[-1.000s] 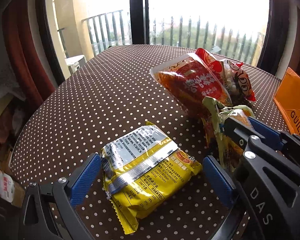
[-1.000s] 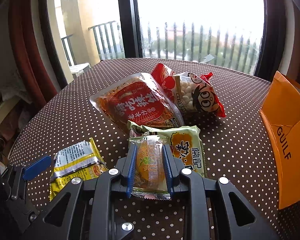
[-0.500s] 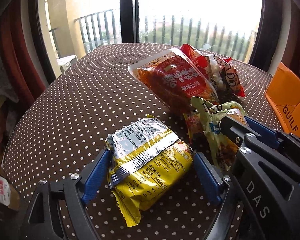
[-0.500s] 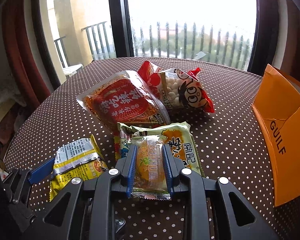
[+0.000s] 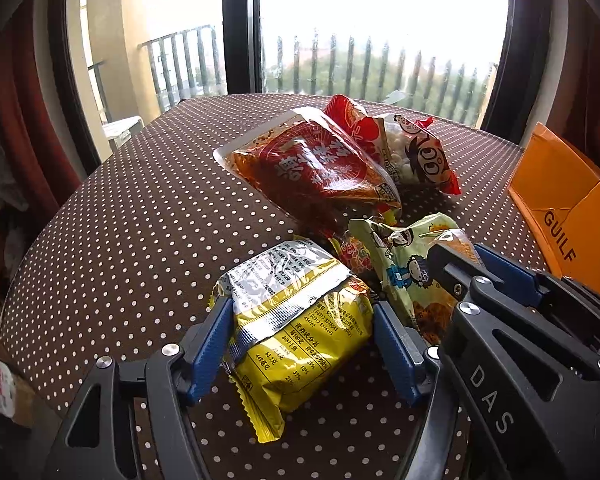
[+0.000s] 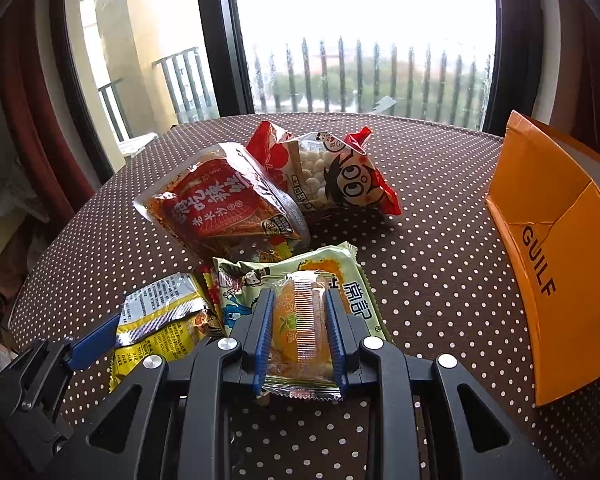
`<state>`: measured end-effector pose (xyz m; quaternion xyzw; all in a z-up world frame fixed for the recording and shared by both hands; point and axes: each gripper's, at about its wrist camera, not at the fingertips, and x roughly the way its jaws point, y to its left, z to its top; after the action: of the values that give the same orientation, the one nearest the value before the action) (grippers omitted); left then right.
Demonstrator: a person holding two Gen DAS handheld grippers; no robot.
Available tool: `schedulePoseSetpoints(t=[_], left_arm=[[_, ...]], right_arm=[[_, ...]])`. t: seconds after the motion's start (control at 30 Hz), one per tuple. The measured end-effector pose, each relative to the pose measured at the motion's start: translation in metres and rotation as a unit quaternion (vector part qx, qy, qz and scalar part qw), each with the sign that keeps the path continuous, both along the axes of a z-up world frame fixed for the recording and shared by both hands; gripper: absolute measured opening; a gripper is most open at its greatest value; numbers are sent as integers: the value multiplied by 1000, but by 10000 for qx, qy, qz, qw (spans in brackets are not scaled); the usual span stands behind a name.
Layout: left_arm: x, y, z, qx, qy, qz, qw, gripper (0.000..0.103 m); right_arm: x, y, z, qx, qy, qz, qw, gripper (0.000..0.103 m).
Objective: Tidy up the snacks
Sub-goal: 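Lift the yellow packet and the pastry off the table with both tools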
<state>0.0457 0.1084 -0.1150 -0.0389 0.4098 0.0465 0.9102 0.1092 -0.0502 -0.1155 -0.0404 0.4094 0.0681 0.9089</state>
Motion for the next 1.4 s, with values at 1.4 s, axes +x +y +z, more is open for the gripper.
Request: schedulePoseSetpoints(t=[1.4], left_arm=[[-13,-20,39,-68,-479,-145,9987,75]], right_arm=[[-9,-7,33,45,-380,25,9993,28]])
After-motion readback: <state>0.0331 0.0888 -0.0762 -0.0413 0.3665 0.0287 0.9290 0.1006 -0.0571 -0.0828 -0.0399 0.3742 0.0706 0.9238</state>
